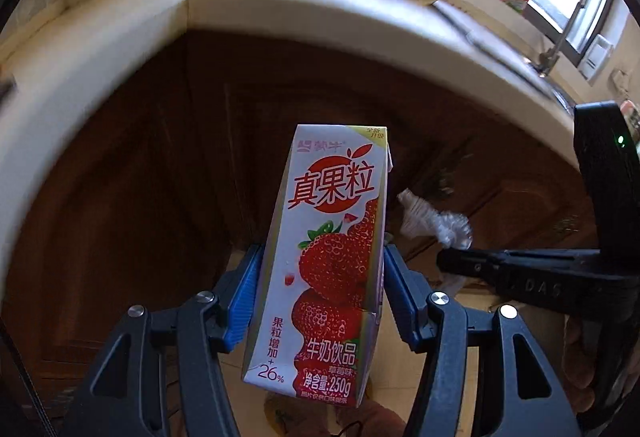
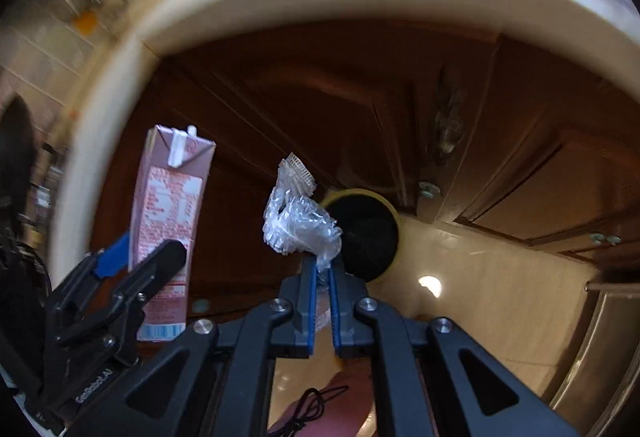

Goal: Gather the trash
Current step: 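Carry both items down over the floor bin and open both tools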

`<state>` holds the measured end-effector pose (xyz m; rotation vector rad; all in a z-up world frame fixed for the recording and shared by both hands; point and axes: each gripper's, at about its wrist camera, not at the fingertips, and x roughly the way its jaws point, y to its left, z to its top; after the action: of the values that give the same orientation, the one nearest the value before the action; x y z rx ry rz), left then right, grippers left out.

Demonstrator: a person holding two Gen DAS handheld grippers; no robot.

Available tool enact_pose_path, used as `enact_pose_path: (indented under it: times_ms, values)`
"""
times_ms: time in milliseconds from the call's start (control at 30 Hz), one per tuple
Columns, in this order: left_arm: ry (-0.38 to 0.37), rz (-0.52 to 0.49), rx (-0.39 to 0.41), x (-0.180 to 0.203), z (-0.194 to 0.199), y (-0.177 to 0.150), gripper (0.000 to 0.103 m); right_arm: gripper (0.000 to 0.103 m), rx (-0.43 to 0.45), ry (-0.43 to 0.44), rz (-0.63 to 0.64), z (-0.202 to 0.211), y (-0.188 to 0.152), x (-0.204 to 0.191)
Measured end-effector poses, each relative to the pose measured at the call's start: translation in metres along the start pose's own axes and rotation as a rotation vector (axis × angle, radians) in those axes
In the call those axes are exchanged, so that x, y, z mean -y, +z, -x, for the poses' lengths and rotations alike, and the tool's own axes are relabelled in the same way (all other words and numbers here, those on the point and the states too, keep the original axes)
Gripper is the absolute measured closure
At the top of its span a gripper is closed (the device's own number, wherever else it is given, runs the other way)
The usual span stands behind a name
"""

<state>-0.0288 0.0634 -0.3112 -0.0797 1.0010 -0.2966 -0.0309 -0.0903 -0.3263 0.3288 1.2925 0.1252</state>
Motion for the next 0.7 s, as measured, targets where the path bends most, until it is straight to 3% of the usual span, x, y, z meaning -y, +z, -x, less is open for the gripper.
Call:
enact_pose_path:
  times_ms: [300, 433, 567, 600, 633, 667, 700]
  values:
    - [0.021, 0.139, -0.011, -0.06, -0.173, -0.077, 0.046, 0.097, -0.015, -0.038, 0.036, -0.197, -0.011, 0.046]
    - [0.025, 0.142, -0.011, -0.076, -0.225, -0.104, 0.046, 0.096, -0.024, -0.036, 0.038, -0.253, -0.012, 0.057]
    - [0.043, 0.128, 0.038, -0.085, -0.259, -0.119, 0.045, 0.095, -0.022, -0.041, 0.064, -0.292, -0.012, 0.064]
    - [0.052, 0.122, 0.05, -0.088, -0.268, -0.121, 0.043, 0.091, -0.029, -0.055, 0.077, -0.303, -0.011, 0.065]
    - [0.049, 0.12, 0.041, -0.091, -0.278, -0.123, 0.031, 0.082, -0.037, -0.067, 0.088, -0.31, -0.01, 0.065]
    - [0.054, 0.132, 0.016, -0.099, -0.289, -0.124, 0.019, 0.081, -0.045, -0.093, 0.099, -0.321, -0.006, 0.066]
    - [0.049, 0.163, -0.015, -0.108, -0.303, -0.128, 0.014, 0.077, -0.055, -0.103, 0.109, -0.326, -0.005, 0.068]
